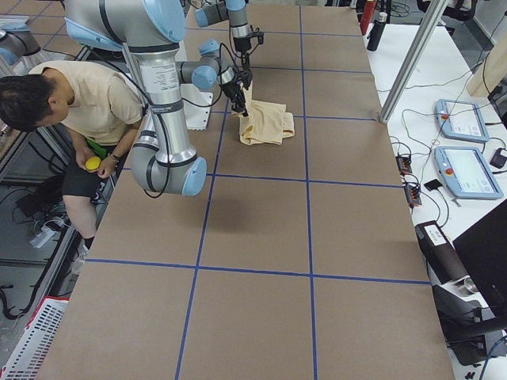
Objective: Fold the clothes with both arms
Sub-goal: 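Fold the held edge away from the robot over the shirt with both grippers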
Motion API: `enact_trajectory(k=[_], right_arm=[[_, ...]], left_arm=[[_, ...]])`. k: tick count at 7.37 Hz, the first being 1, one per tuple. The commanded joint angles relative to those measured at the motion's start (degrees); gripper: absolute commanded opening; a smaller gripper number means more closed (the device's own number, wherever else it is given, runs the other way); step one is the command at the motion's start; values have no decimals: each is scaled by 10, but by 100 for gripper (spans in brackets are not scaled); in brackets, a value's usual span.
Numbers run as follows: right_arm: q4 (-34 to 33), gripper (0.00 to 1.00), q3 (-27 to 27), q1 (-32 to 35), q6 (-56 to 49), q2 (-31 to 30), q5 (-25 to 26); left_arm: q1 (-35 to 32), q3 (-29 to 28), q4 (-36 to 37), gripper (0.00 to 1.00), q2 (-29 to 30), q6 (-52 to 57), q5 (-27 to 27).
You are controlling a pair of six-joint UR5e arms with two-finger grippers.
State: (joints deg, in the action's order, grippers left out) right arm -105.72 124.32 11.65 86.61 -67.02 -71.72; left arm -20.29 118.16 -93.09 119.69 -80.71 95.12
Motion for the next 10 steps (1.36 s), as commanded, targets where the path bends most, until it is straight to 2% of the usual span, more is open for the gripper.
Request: enact_trajectory(k=[1,2,4,8,9,10], right_arm=[[53,0,-60,34,-23,19,1],[84,0,-90,43,-31,23,1],[88,0,-120,64,-44,41,0],[88,1,-164,98,-77,56,-3],[96,65,-176,107,-79,56,-4],[153,100,-201,115,-79,56,-5]], left_arm=[[-39,-58,-2,0,39,27,-1],[-54,-75,-2,0,52,40,-1],[-75,-133,-7,0,78,60,-2],[-81,-245,-102,0,88,61,-13],[-87,-249,-105,9,88,65,-13],[-92,-249,-104,99,86,89,-13]])
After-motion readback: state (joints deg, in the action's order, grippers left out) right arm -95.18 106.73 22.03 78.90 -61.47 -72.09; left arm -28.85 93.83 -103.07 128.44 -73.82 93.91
